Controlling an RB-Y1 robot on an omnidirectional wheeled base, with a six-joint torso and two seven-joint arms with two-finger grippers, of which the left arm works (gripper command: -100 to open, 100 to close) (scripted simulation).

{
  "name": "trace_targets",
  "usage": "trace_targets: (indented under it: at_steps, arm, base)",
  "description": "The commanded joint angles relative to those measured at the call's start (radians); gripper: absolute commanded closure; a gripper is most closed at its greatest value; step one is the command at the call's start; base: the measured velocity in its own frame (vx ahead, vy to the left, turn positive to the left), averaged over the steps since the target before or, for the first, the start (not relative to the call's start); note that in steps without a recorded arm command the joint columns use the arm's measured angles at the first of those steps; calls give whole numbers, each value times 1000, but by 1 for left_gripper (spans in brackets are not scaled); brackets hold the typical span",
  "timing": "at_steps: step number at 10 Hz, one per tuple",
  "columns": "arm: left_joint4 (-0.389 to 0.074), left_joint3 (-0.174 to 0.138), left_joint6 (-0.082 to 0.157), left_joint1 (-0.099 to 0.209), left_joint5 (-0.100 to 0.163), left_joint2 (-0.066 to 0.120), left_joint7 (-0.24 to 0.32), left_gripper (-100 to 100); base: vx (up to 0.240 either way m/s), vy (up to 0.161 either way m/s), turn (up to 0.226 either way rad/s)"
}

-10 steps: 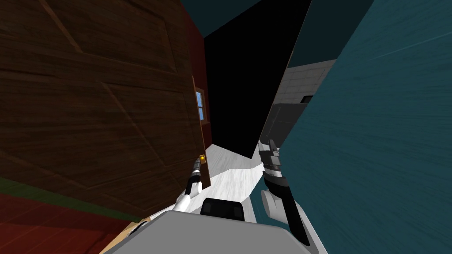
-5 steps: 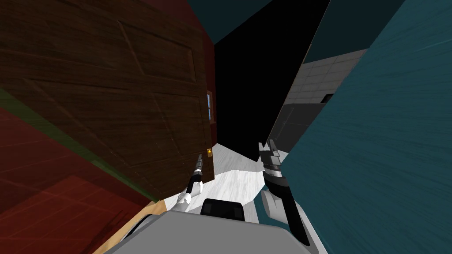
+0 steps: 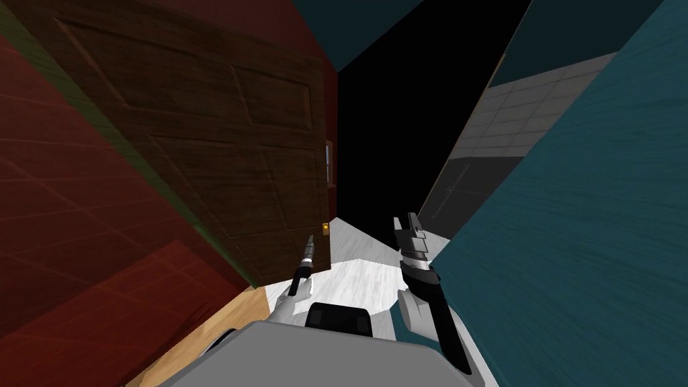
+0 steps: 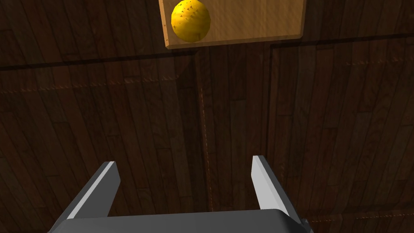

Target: Push the door open

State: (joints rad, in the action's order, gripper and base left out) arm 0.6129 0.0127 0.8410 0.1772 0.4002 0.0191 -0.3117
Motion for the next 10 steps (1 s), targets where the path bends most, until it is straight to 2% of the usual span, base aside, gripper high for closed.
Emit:
trace_targets:
  at_steps: [1,3,5,6,8,9,10]
  arm:
    - [-39,11,16,20,3,2,11,-100]
    - [-44,58,18,25,13,-25,11,-100]
    - [-44,58,18,25,13,-25,11,-100]
    - [-47,85,19,27,19,-45,11,-100]
    - [-48,103,19,29,22,-63,12,-100]
    - [-60,97,24,34,21,-56,15,-100]
    - [-63,98,26,35,22,-40,18,-100]
  base:
    - [-30,-24,34]
    - [-41,-46,202]
    - [-34,-47,21]
    - [-55,-63,190]
    - [-65,-174,112]
    - [-22,-84,14]
    - [59,73,-4]
